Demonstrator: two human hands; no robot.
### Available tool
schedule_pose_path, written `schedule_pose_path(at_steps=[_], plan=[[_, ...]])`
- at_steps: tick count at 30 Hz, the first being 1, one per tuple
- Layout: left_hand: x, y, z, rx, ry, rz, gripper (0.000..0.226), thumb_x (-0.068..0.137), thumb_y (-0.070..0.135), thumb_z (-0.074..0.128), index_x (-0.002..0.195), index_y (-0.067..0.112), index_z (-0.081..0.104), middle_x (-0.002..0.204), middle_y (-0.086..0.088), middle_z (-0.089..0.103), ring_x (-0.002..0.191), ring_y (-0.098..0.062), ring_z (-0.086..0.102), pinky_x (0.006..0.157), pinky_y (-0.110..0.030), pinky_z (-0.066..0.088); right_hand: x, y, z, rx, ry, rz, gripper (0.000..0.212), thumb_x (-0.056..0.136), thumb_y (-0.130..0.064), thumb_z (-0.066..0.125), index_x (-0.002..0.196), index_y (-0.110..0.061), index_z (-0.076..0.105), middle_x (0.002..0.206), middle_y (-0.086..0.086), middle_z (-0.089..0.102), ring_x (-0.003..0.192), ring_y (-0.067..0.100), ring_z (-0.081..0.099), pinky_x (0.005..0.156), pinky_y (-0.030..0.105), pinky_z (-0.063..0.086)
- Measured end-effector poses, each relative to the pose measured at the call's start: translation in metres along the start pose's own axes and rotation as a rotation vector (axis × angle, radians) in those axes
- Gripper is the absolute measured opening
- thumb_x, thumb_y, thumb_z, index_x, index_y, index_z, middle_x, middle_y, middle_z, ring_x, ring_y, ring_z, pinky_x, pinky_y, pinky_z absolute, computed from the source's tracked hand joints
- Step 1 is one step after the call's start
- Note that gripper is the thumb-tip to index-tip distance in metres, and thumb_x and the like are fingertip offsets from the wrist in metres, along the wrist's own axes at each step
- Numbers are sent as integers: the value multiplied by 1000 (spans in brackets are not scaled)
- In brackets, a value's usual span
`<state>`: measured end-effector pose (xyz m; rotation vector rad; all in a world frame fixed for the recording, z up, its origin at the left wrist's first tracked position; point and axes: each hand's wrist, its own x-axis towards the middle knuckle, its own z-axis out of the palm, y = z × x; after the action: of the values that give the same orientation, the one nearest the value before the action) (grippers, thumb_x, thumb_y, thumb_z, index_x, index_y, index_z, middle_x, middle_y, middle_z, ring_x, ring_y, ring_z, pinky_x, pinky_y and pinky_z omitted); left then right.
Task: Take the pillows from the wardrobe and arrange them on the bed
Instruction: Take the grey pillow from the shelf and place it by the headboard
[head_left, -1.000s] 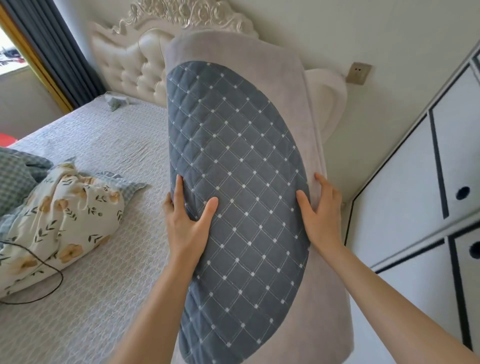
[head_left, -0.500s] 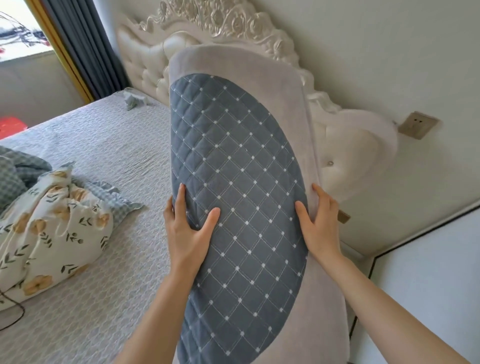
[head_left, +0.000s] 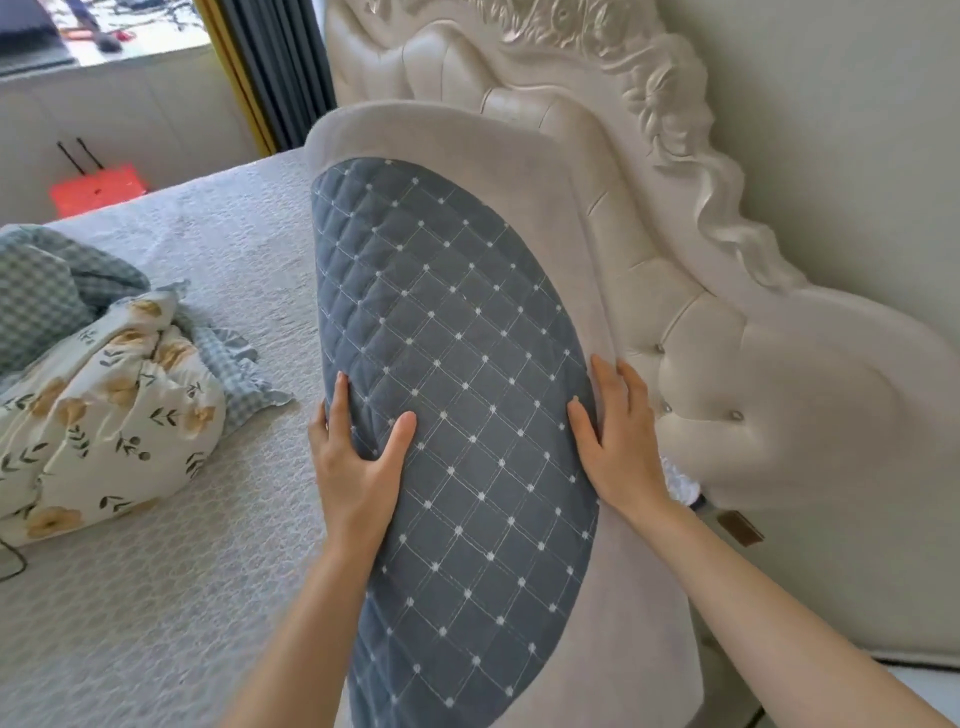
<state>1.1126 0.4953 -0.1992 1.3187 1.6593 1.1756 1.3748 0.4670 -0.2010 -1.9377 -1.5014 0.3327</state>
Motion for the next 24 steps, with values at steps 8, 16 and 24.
schedule_pose_path(at_steps=[8,16,24], plan=[[9,-23,76,-30,176,-202,90,73,68,65,151,41,29,145,8,36,130,-5,37,103,-23,28,97,59,21,35,-237,-100,52,93,-49,47,139,-29,37,147,4,31,131,24,36,105,31,30],[38,-88,135,-19,233,-394,80,85,56,67,153,37,28,152,1,34,139,-17,35,112,-38,31,165,98,80,-5,-394,-125,48,94,-39,51,136,-17,48,145,5,37,130,25,42,108,43,35],[104,-148,198,-30,226,-483,76,89,47,67,153,23,33,155,-2,36,141,-17,35,106,-28,28,229,142,146,-26,-383,-30,48,94,-38,51,136,-15,47,137,7,45,121,29,49,103,46,38]])
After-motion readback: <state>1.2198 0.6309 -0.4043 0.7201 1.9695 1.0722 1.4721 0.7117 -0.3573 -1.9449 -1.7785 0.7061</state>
